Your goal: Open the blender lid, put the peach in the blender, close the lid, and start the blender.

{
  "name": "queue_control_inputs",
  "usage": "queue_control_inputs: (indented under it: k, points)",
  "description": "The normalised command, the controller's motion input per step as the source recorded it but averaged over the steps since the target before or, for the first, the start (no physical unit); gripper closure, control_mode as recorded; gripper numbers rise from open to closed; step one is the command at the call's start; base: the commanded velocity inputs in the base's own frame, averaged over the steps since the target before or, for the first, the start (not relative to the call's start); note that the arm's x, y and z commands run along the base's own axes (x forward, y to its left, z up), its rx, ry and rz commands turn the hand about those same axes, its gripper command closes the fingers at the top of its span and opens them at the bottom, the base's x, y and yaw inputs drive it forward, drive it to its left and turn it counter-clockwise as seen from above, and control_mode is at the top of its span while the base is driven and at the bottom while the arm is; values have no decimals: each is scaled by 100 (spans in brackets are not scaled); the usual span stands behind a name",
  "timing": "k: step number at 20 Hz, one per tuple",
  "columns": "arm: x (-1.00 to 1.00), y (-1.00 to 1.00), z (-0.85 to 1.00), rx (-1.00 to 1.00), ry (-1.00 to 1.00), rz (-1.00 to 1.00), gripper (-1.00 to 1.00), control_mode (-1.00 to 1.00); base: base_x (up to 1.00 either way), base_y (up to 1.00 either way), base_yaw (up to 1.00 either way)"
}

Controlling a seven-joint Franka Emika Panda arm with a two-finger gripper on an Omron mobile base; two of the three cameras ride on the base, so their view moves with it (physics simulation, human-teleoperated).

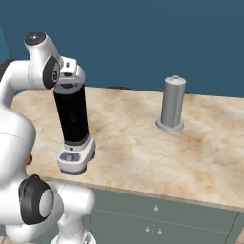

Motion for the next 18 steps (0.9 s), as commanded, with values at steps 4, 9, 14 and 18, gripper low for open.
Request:
queue_control_inputs:
  k: [4, 9, 14, 18]
  points:
    - [9, 0, -1, 0, 10, 0, -100, -100, 0, 0, 0]
    - [12, 9, -8, 0, 8, 0, -100, -100, 0, 0, 0]
    - [9, 10, -4, 0, 8, 0, -100, -100, 0, 0, 0]
    - [0, 0, -20, 2, 1, 0, -100, -100, 0, 0, 0]
